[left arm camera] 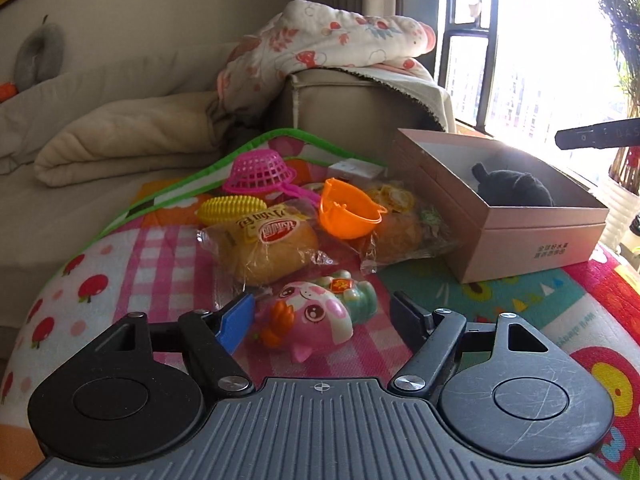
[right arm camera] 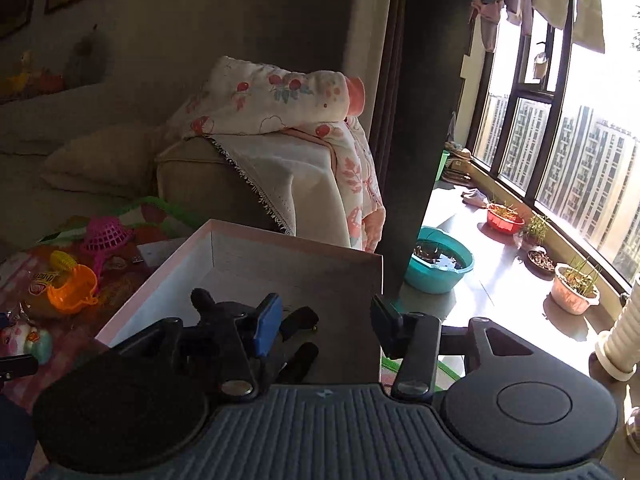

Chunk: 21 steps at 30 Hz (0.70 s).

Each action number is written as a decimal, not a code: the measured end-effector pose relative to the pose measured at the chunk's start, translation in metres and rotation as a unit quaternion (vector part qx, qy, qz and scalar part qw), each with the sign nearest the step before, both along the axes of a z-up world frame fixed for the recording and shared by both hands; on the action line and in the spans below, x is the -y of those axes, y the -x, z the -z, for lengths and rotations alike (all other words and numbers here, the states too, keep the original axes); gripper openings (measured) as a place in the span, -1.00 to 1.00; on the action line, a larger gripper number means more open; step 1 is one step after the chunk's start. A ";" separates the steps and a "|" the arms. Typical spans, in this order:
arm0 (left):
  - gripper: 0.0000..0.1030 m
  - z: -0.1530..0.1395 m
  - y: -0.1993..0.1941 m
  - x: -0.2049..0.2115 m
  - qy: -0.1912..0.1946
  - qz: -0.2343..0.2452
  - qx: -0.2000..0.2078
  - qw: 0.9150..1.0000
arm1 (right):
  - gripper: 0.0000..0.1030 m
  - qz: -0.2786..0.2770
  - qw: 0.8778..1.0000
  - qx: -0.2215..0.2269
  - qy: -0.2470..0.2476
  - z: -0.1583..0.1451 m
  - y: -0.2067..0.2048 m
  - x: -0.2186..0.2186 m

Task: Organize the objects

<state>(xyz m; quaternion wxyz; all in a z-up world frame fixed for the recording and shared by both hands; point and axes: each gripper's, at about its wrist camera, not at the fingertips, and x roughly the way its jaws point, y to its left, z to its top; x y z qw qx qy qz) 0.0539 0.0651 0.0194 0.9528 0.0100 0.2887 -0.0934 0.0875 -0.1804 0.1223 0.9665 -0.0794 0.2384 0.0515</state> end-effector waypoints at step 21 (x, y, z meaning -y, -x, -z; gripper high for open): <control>-0.05 0.014 0.033 -0.054 0.202 0.006 0.000 0.979 | 0.87 -0.120 0.976 -0.169 0.070 0.059 -0.180 -0.246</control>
